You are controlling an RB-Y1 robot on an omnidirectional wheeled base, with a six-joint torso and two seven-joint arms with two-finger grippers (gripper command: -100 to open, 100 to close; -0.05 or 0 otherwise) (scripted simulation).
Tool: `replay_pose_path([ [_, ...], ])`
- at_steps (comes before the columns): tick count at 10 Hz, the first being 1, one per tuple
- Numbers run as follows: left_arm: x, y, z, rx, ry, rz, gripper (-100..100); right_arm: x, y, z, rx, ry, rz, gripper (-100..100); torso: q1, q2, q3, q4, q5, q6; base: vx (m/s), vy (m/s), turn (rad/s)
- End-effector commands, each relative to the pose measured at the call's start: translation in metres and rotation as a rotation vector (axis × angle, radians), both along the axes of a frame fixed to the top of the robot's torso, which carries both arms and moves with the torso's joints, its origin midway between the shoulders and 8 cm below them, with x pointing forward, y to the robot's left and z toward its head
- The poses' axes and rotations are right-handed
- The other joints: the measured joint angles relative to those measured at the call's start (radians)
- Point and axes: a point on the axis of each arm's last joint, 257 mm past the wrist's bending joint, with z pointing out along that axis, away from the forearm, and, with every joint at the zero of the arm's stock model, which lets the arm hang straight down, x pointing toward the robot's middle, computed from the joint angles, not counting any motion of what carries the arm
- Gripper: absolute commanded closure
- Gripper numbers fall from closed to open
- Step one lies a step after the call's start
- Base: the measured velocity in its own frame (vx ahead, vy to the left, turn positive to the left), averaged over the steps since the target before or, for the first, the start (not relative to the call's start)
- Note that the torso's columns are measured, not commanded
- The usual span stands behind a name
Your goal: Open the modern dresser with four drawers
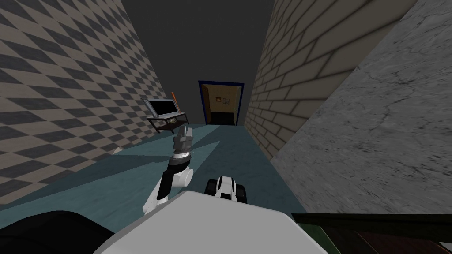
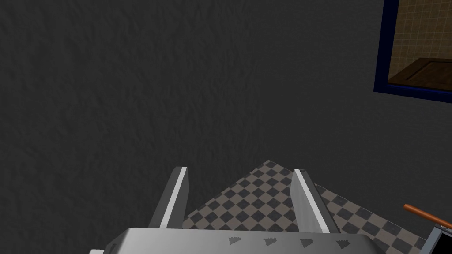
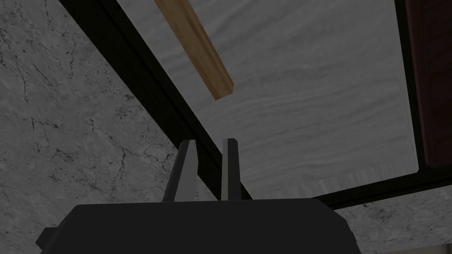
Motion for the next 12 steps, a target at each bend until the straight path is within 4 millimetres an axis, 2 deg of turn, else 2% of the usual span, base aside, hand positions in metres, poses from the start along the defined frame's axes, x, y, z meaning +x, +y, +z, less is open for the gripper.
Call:
replay_pose_path([
  [1,0.000,0.000,0.000,0.000,0.000,0.000,0,0.003,-0.008,0.005,0.028,-0.045,0.015,-100,0.003,0.001,0.000,0.000,0.001,0.000,-0.014,-0.050,-0.001],
  [5,0.000,0.000,0.000,0.000,0.000,0.000,0,0.009,-0.018,0.013,0.067,-0.112,0.038,-100,0.012,0.000,0.000,0.000,0.004,0.000,-0.012,-0.040,-0.002],
  [12,0.000,0.000,0.000,0.000,0.000,0.000,0,0.025,-0.033,0.029,0.133,-0.230,0.087,-100,0.010,0.000,0.000,0.000,0.003,0.000,-0.010,-0.030,-0.003],
])
